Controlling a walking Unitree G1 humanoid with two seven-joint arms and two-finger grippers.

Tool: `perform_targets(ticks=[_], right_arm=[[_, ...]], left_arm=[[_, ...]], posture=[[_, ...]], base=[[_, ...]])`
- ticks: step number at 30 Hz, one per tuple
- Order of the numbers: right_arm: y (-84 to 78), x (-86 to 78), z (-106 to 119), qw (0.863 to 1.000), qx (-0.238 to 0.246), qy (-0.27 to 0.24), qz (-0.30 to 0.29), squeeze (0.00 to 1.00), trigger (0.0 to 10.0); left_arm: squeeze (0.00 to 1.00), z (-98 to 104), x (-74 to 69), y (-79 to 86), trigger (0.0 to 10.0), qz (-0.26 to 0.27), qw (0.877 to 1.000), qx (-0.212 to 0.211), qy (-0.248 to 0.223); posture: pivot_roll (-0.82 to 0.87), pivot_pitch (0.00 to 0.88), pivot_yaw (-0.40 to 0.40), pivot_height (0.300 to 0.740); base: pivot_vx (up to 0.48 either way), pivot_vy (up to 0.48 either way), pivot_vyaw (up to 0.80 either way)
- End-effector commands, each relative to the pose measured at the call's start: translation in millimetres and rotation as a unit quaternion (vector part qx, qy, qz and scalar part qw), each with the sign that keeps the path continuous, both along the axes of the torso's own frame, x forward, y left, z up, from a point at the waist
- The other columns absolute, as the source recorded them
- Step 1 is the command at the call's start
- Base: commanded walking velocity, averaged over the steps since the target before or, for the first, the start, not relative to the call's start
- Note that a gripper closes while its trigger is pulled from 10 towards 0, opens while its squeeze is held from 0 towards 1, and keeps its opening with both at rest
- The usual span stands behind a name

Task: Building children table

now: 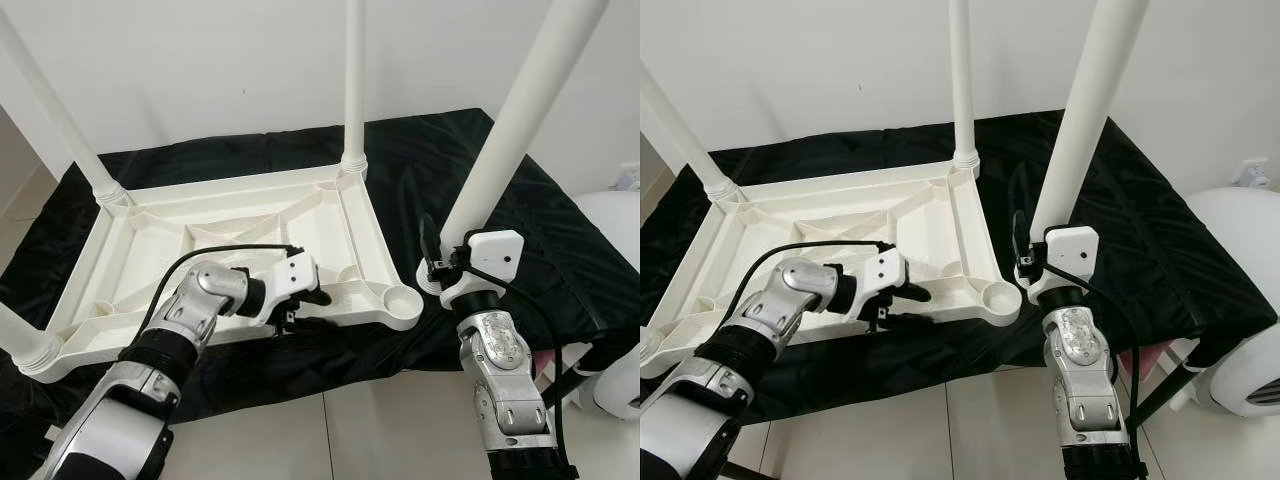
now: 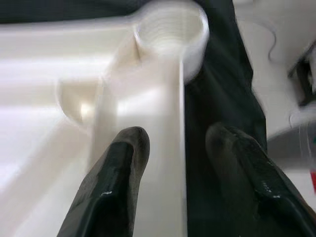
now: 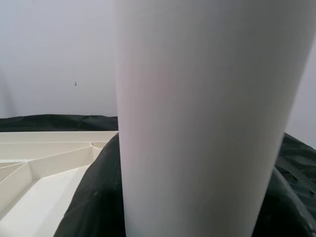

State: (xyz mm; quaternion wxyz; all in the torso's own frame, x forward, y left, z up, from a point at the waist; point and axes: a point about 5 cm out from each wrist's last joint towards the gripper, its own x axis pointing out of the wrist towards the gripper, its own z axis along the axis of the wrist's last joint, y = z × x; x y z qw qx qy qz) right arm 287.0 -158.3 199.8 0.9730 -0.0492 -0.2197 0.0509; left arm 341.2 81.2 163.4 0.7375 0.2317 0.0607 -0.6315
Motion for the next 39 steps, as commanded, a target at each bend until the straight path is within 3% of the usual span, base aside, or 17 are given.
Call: perform_targets(ticks=[1, 3, 5, 13, 19, 24, 32, 39], right_arm=[[2.7, 0.4, 2.4, 1.000, -0.002, -0.003, 0.007, 0.00, 10.0], [2.7, 0.4, 2.4, 1.000, -0.002, -0.003, 0.007, 0.00, 10.0], [2.7, 0.9, 2.5, 1.000, -0.001, -0.003, 0.007, 0.00, 10.0], [4.8, 2.7, 3.3, 1.000, 0.000, -0.004, 0.012, 0.00, 10.0], [5.5, 3.4, 4.8, 1.000, -0.001, -0.005, 0.015, 0.00, 10.0], [5.0, 3.3, 5.5, 1.000, -0.003, -0.005, 0.016, 0.00, 10.0], [5.1, 3.3, 5.6, 1.000, -0.002, -0.005, 0.017, 0.00, 10.0], [5.5, 3.4, 5.1, 1.000, -0.002, -0.005, 0.018, 0.00, 10.0]], left_arm=[[0.00, 13.3, -1.4, -4.6, 10.0, -0.025, 0.999, -0.023, 0.005], [0.00, 13.3, -1.4, -4.6, 10.0, -0.025, 0.999, -0.023, 0.005], [0.00, 21.0, 0.2, -14.2, 10.0, 0.004, 0.998, -0.065, 0.001], [0.00, 14.2, -2.1, -33.1, 10.0, 0.045, 0.995, -0.094, 0.008], [0.00, -2.2, -4.4, -41.2, 10.0, 0.078, 0.994, -0.071, 0.015], [0.00, -26.3, 0.7, -35.2, 10.0, 0.154, 0.988, -0.001, 0.025], [0.00, -29.2, 9.8, -27.3, 10.0, 0.211, 0.977, 0.015, 0.022], [0.00, -28.7, 8.8, -26.7, 10.0, 0.201, 0.979, 0.022, 0.020]], posture=[[-0.15, 0.065, 0.125, 0.740], [-0.15, 0.065, 0.125, 0.740], [-0.14, 0.068, 0.117, 0.740], [-0.13, 0.070, 0.109, 0.740], [-0.13, 0.071, 0.103, 0.740], [-0.13, 0.074, 0.101, 0.740], [-0.13, 0.074, 0.101, 0.740], [-0.13, 0.069, 0.102, 0.740]], base=[[0.000, 0.000, 0.00], [0.000, 0.000, 0.00], [0.000, 0.000, 0.00], [0.000, 0.000, 0.00], [0.000, 0.000, 0.00], [0.000, 0.000, 0.00], [0.000, 0.000, 0.00], [0.000, 0.000, 0.00]])
